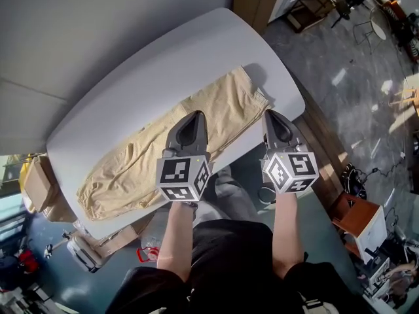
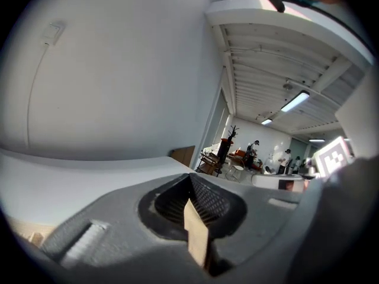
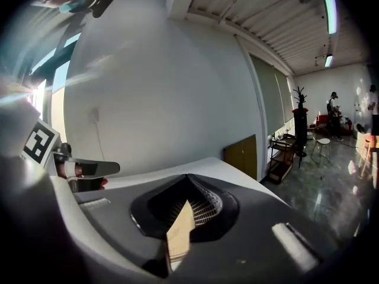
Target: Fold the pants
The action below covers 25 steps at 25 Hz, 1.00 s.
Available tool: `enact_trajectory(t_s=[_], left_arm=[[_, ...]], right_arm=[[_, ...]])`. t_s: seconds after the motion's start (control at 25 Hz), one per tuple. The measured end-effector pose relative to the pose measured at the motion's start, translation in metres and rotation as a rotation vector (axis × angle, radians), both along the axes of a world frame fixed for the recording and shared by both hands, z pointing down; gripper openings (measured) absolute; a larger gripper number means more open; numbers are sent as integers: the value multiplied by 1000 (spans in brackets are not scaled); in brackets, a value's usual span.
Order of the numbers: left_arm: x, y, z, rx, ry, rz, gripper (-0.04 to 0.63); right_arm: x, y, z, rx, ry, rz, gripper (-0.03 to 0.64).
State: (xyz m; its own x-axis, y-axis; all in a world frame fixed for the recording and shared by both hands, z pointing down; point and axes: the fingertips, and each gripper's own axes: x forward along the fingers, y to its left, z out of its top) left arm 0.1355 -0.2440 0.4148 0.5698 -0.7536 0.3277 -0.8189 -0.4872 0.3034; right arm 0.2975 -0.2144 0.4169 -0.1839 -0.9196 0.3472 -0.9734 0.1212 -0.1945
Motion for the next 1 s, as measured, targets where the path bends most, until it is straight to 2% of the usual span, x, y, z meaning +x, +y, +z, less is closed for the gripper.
enact_trajectory(t_s=[0.08,0.12,0.16,0.28,0.36,0.52,0.72,1.0], left_arm=[[12,-4,10,-8,-5,24,5],[18,-7,15,-17,-4,33,5],[24,-10,21,-28,-1,41,5],[47,-15,38,-64,0,81,11],[62,-18,51,-89,0,109,56],[82,-25,77,-134,-11,137,64],[102,-32,106,-190,-27,156,64],[112,-35,139,-262,-56,173,63]], right_arm=[[10,-6,9,-24,3,-2,18],[13,-9,13,-36,-3,-6,66],[17,-13,18,-49,-9,-9,78],[33,-19,38,-89,-14,1,87],[43,-23,52,-119,-16,10,100],[60,-29,84,-196,-25,28,151],[77,-34,128,-316,-48,48,212],[83,-42,181,-444,-83,53,239]])
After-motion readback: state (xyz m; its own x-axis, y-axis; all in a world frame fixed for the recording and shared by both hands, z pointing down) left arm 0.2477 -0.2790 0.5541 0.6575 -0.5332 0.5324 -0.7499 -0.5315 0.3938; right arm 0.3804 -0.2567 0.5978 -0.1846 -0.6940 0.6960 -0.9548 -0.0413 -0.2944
